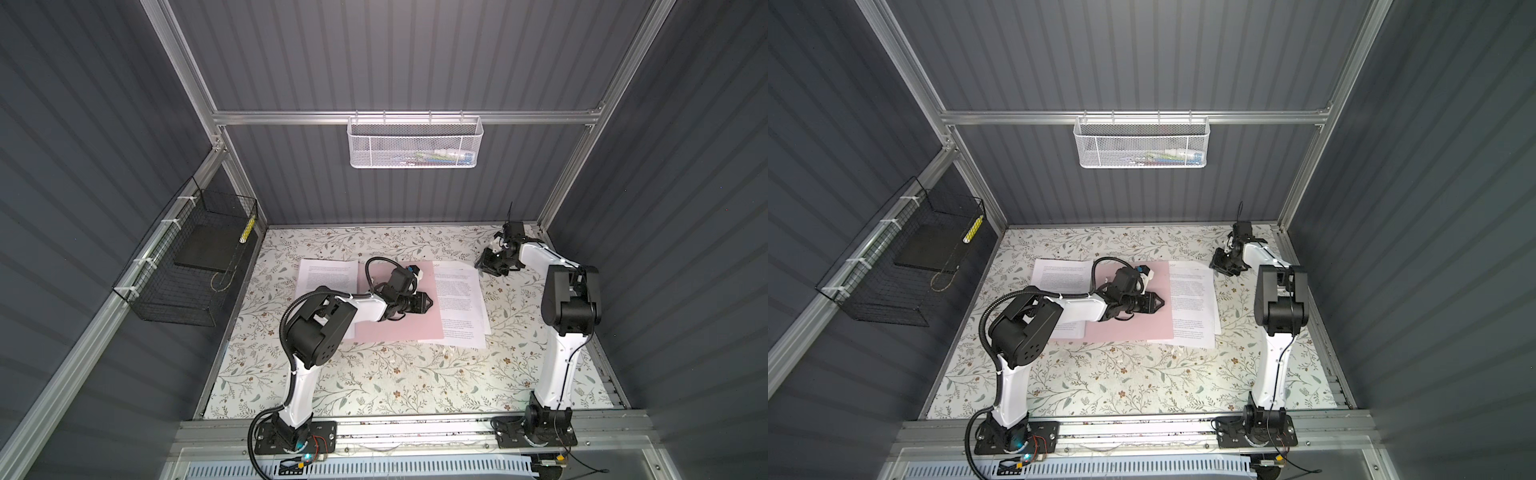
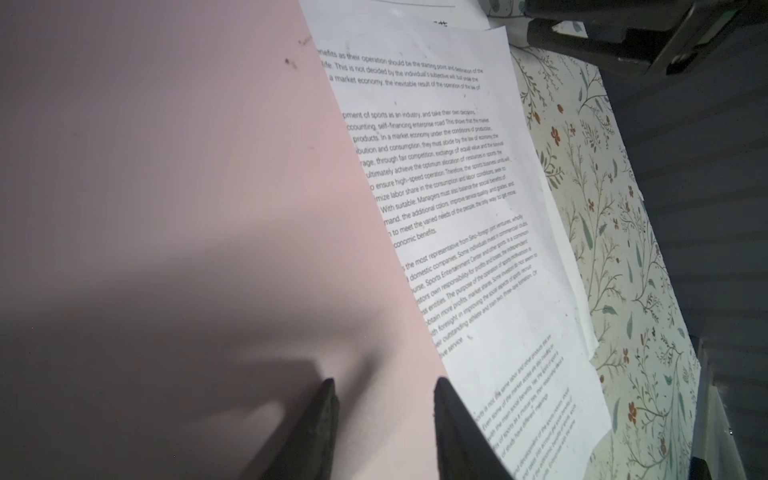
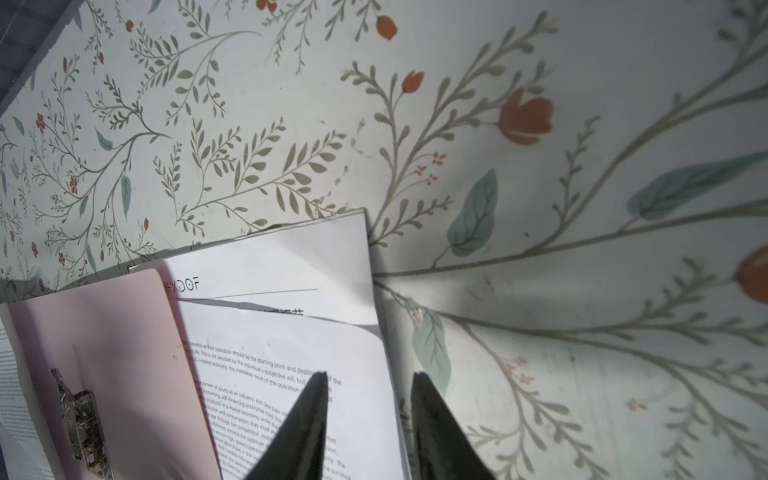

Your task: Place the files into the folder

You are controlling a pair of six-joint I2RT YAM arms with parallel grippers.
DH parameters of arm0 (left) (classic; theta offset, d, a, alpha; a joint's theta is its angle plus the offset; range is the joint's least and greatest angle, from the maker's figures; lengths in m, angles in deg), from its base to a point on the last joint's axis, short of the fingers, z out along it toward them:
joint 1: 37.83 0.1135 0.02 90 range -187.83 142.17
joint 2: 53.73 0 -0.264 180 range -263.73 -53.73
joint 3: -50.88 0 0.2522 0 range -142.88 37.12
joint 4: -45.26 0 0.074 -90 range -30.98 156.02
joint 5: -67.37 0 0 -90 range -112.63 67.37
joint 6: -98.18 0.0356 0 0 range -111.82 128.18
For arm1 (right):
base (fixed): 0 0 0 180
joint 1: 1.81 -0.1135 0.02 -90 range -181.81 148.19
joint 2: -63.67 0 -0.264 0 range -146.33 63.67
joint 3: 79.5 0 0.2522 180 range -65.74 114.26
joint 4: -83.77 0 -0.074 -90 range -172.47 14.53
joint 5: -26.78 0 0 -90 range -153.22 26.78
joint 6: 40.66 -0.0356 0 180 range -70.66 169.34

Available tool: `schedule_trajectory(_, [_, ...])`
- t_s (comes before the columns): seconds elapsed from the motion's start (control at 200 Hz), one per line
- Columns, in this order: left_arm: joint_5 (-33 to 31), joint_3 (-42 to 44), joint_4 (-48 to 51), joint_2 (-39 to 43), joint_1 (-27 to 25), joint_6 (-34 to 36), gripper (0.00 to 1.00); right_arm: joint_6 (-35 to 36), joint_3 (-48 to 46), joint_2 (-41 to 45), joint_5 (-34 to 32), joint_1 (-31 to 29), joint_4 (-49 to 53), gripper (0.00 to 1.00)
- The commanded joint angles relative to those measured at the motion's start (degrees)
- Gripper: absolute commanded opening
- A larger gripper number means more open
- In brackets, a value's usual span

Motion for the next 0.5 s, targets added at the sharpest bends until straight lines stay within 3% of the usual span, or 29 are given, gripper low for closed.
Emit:
schedule_trajectory(0.0, [0.7,-0.3,-0.5,-1.7,-0.4,-0.8,0.40,0.0,1.8,-1.5,0.3,-1.2,3.7,0.37])
schedule_trajectory(0.215, [0.6,0.1,-0.2,-1.4,-0.4,-0.5,0.40,0.0,3.5,-2.6,-0.3,-2.2,5.1,0.36])
schedule_trajectory(0.495, [0.3,0.6,-0.1,-1.4,-0.4,-0.5,0.40,-0.5,2.0,0.0,-9.1,-2.5,4.9,0.35])
